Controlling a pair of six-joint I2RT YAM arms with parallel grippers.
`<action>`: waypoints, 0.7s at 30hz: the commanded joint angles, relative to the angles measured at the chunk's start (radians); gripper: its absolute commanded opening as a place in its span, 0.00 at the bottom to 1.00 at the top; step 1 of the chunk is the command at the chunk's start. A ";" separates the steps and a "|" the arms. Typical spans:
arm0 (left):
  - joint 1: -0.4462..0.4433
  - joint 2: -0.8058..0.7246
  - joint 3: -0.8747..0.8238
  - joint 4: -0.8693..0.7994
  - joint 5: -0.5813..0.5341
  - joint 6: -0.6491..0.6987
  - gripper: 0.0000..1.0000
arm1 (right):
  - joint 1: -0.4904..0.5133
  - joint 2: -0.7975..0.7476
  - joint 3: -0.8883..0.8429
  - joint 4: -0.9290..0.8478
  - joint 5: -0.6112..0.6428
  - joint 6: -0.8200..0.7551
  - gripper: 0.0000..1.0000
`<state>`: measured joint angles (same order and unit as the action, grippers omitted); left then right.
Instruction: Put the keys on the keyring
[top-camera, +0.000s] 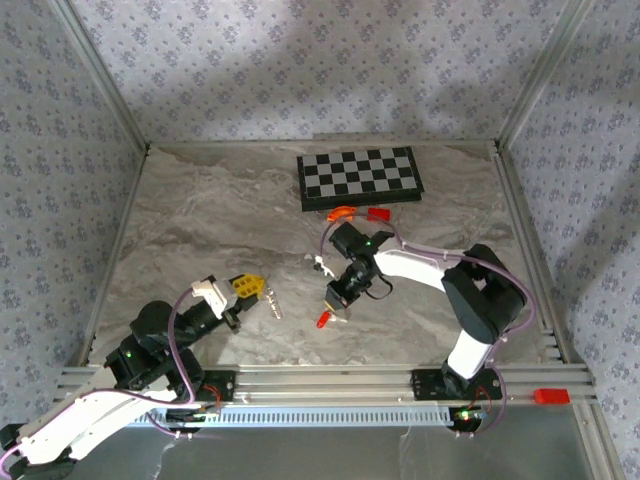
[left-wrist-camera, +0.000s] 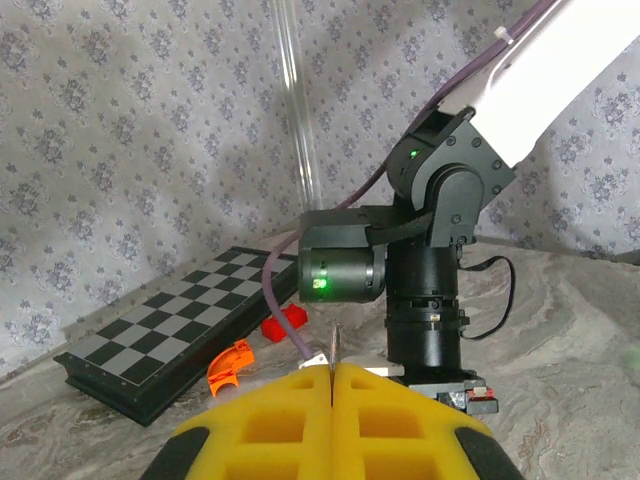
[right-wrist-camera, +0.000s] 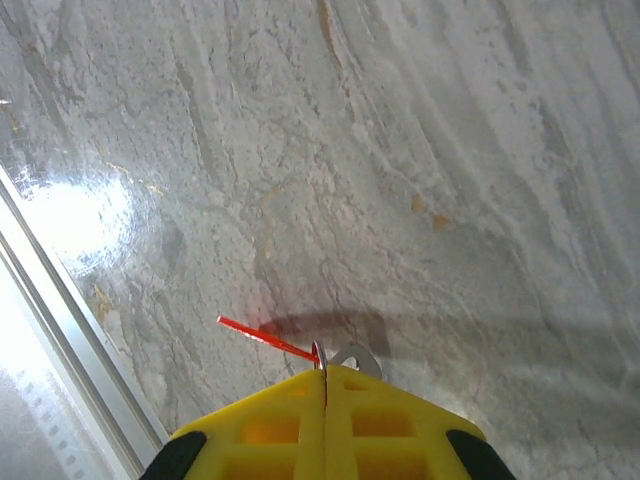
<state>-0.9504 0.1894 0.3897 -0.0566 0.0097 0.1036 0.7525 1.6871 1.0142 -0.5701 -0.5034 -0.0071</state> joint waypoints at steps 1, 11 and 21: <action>-0.004 0.004 0.034 0.033 -0.010 -0.005 0.00 | -0.005 -0.085 -0.064 0.101 0.011 0.050 0.00; -0.004 0.008 0.033 0.038 -0.009 -0.008 0.00 | 0.080 -0.315 -0.414 0.702 0.313 0.402 0.00; -0.004 -0.001 0.028 0.037 -0.009 -0.010 0.00 | 0.169 -0.378 -0.580 0.888 0.580 0.581 0.00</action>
<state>-0.9504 0.1982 0.3897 -0.0566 0.0097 0.1036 0.9115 1.3346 0.4564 0.2344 -0.0345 0.4976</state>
